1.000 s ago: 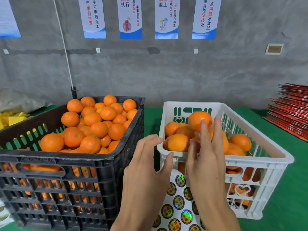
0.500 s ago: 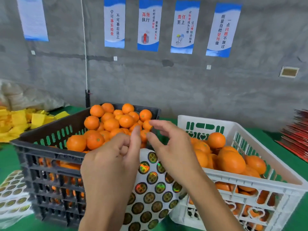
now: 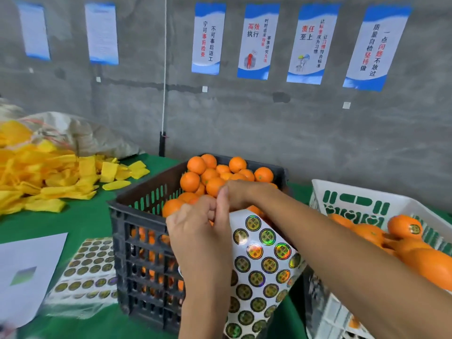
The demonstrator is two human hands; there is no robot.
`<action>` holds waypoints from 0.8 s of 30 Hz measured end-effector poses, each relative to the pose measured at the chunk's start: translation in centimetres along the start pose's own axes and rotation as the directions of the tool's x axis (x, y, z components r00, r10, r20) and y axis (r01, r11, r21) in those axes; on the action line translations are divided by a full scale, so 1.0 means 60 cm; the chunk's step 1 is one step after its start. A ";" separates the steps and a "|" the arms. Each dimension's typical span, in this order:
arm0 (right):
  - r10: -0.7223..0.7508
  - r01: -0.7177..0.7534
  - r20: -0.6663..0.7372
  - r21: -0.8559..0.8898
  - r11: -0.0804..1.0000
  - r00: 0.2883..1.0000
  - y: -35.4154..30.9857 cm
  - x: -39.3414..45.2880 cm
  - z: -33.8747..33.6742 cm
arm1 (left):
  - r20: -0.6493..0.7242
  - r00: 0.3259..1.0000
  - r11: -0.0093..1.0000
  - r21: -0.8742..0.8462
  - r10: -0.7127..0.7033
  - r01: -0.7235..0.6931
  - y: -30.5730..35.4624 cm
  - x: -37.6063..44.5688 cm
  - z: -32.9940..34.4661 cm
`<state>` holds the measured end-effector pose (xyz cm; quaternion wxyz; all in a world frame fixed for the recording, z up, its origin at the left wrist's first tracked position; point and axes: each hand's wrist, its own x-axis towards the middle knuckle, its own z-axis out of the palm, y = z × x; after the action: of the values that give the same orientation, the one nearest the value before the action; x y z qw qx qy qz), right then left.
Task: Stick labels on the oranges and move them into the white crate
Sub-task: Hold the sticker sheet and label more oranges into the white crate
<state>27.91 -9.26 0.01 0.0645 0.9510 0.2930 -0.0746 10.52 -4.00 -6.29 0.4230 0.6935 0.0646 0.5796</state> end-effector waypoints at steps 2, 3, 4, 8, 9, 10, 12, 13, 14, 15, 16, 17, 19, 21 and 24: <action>-0.016 0.016 0.028 0.005 1.000 0.999 0.010 0.011 -0.005 | 0.004 1.000 1.000 -0.017 -0.022 0.022 0.001 0.000 0.000; -0.023 0.022 0.026 0.035 0.999 0.999 0.014 0.014 -0.004 | 0.005 1.000 0.999 -0.025 -0.021 0.021 0.002 0.001 0.000; -0.019 0.017 0.034 0.076 0.997 0.999 0.018 0.015 -0.002 | 0.008 1.000 0.999 -0.036 -0.013 0.013 0.001 0.001 -0.001; -0.033 0.030 0.007 0.226 0.974 0.999 0.032 0.016 0.017 | 0.042 0.998 0.998 -0.051 -0.043 0.045 0.001 -0.002 0.001; -0.049 0.047 0.002 0.209 0.977 0.999 0.033 0.017 0.021 | 0.045 0.998 0.998 -0.046 -0.047 0.049 0.003 -0.003 0.001; -0.055 0.054 0.000 0.170 0.984 0.998 0.036 0.018 0.024 | 0.046 0.998 0.998 -0.047 -0.040 0.042 0.004 -0.004 0.001; 0.016 -0.015 -0.018 0.053 0.998 1.000 0.039 0.018 0.028 | 0.053 0.999 0.999 -0.048 -0.011 0.014 0.008 -0.004 -0.001; 0.056 -0.056 -0.028 -0.009 0.998 0.998 0.042 0.016 0.030 | 0.060 0.998 0.999 -0.041 0.002 0.001 0.010 -0.002 -0.002; 0.072 -0.074 -0.040 -0.045 0.996 0.997 0.044 0.012 0.030 | 0.069 0.998 0.999 -0.034 0.008 -0.006 0.010 -0.001 -0.003; 0.076 -0.079 -0.066 -0.047 0.996 0.995 0.046 0.004 0.029 | 0.075 0.997 1.000 -0.031 0.009 -0.006 0.011 0.000 -0.004; 0.081 -0.082 -0.120 -0.007 0.997 0.990 0.046 -0.008 0.025 | 0.075 0.997 0.999 -0.035 0.009 -0.006 0.013 -0.001 -0.005; 0.101 -0.084 -0.216 0.089 0.993 0.971 0.044 -0.024 0.019 | 0.067 0.998 0.999 -0.049 0.006 -0.003 0.014 -0.001 -0.006; 0.233 -0.026 -0.422 0.441 0.897 0.876 0.040 -0.070 -0.004 | 0.054 0.998 0.996 -0.091 -0.007 0.012 0.021 -0.004 -0.007; 0.377 0.206 -0.468 0.803 0.559 0.800 0.030 -0.145 -0.025 | 0.055 0.998 0.994 -0.111 -0.006 0.012 0.034 -0.008 -0.008; 0.416 0.490 -0.507 0.858 0.155 0.755 0.029 -0.267 -0.008 | 0.066 0.998 0.991 -0.133 0.018 -0.009 0.061 -0.020 -0.004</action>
<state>15.85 -19.37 3.48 -0.6784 0.7018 0.1981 0.0892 8.43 -6.89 -4.78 0.4662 0.6835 0.0070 0.5617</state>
